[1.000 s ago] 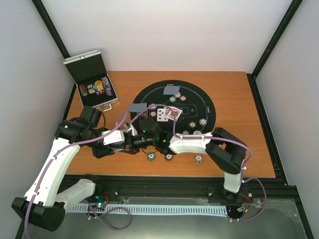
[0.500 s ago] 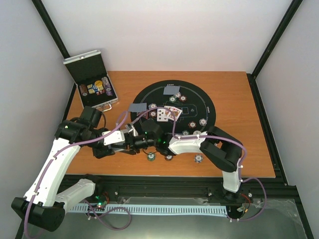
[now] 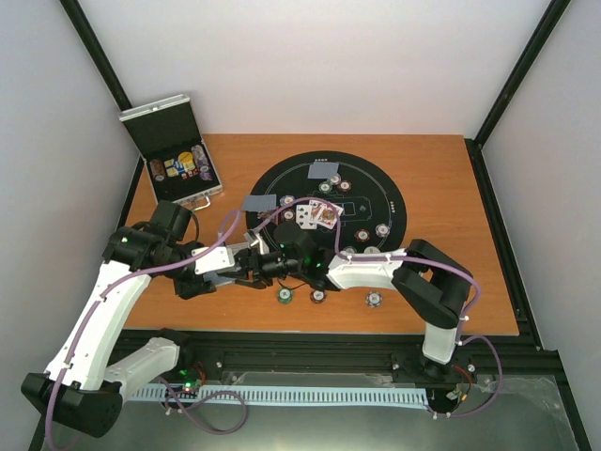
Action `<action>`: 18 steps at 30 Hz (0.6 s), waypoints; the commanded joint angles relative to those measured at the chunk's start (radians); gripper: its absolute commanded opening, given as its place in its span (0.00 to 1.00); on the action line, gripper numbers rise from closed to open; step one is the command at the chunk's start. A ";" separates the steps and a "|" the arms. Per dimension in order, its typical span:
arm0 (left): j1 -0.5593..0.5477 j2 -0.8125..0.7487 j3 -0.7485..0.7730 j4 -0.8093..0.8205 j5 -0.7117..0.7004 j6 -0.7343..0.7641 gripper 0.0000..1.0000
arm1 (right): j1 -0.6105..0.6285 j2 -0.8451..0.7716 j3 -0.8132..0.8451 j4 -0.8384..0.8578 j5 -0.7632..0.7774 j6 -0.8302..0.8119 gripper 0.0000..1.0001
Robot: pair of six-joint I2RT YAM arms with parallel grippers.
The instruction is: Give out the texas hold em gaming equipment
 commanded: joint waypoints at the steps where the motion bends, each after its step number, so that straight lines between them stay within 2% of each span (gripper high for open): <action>1: 0.002 -0.019 0.017 -0.002 -0.003 0.005 0.01 | -0.009 -0.064 0.006 -0.103 -0.002 -0.061 0.68; 4: 0.002 -0.021 0.014 -0.004 -0.001 0.006 0.01 | -0.010 -0.104 -0.003 -0.138 0.023 -0.083 0.70; 10: 0.002 -0.027 0.010 -0.006 -0.003 0.009 0.01 | -0.012 -0.130 0.002 -0.144 0.022 -0.084 0.67; 14: 0.002 -0.031 0.010 -0.010 -0.007 0.009 0.01 | -0.014 -0.139 0.003 -0.156 0.023 -0.083 0.60; 18: 0.002 -0.037 0.004 -0.010 -0.010 0.009 0.01 | -0.026 -0.153 -0.017 -0.162 0.027 -0.082 0.44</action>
